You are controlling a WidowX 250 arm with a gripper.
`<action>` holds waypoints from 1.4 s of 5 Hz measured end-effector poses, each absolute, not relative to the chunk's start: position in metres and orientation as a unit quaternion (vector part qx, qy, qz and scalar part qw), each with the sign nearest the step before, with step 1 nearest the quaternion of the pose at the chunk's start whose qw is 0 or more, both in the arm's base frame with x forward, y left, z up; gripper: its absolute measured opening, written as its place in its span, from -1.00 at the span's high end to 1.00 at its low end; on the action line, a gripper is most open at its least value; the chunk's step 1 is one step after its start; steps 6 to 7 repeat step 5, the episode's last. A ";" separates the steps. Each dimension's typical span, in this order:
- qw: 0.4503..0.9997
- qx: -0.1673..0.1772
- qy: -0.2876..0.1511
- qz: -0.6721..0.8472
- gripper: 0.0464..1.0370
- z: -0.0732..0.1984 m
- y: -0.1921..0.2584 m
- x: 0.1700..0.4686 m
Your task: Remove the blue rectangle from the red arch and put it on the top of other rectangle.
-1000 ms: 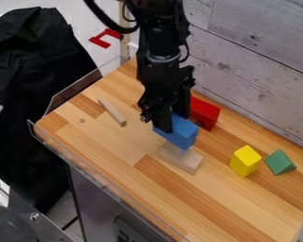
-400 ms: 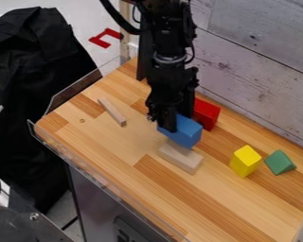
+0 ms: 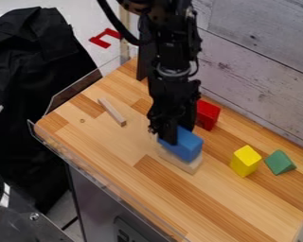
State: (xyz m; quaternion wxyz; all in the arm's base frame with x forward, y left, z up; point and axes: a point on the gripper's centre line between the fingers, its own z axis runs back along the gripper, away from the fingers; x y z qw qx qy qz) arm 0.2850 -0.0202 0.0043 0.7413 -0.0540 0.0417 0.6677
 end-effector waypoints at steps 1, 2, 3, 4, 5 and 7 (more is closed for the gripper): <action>0.736 -0.056 0.049 0.673 0.04 0.001 -0.025 0.281; 0.734 -0.061 0.048 0.675 0.04 0.002 -0.026 0.282; 0.734 -0.061 0.050 0.675 0.04 0.002 -0.026 0.282; 0.732 -0.060 0.052 0.677 -0.06 0.002 -0.025 0.282; 0.731 -0.052 0.062 0.677 -0.67 -0.001 -0.025 0.279; 0.731 -0.052 0.062 0.677 -0.67 -0.001 -0.025 0.279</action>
